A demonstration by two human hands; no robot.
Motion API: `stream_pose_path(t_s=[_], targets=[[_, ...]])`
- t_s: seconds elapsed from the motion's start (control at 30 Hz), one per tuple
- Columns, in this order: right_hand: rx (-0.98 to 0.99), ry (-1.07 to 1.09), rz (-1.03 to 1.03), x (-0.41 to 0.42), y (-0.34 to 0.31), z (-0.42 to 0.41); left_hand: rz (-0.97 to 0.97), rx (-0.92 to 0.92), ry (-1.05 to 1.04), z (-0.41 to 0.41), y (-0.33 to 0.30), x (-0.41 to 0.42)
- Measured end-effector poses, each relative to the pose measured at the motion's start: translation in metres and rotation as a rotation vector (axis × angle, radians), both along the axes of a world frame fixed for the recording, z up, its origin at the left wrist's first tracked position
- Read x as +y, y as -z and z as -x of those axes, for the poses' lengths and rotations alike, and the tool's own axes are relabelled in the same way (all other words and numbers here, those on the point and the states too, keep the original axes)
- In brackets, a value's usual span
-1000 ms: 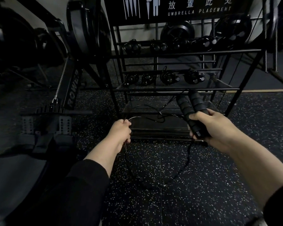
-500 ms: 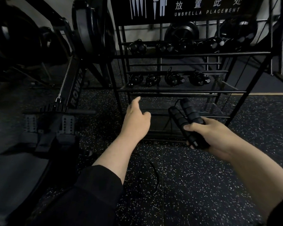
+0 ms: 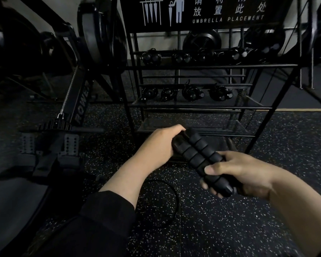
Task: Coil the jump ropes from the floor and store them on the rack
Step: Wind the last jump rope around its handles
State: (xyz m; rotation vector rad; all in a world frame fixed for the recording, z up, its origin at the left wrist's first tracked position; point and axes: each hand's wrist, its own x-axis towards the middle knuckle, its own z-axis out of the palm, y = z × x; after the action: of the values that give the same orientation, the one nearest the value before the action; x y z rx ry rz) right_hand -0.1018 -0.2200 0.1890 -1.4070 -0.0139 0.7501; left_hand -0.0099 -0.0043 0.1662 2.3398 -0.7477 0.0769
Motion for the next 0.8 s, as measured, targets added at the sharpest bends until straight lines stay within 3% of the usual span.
stream_pose_path(t_s=[0.13, 0.3, 0.4, 0.47, 0.57, 0.67, 0.8], targets=[[0.021, 0.022, -0.152, 0.005, 0.005, 0.005, 0.171, 0.024, 0.023, -0.001, -0.001, -0.001], [0.035, 0.158, -0.452, 0.024, 0.01, 0.008, 0.585, 0.154, -0.132, 0.013, 0.002, -0.024], [-0.007, 0.269, -0.603, 0.028, 0.008, 0.003, 0.62, 0.273, -0.152, 0.016, 0.003, -0.035], [-0.045, 0.338, -0.583, 0.027, 0.004, 0.001, 0.563, 0.329, -0.098, 0.021, 0.002, -0.039], [-0.116, 0.427, -0.397, 0.027, 0.001, -0.003, 0.206, 0.238, -0.057, 0.029, 0.001, -0.039], [-0.274, 0.473, 0.095, 0.022, 0.004, -0.008, -0.191, 0.118, -0.098, 0.03, -0.003, -0.038], [-0.474, 0.391, 0.756, 0.017, 0.004, -0.012, -0.492, 0.061, -0.033, 0.03, -0.01, -0.033]])
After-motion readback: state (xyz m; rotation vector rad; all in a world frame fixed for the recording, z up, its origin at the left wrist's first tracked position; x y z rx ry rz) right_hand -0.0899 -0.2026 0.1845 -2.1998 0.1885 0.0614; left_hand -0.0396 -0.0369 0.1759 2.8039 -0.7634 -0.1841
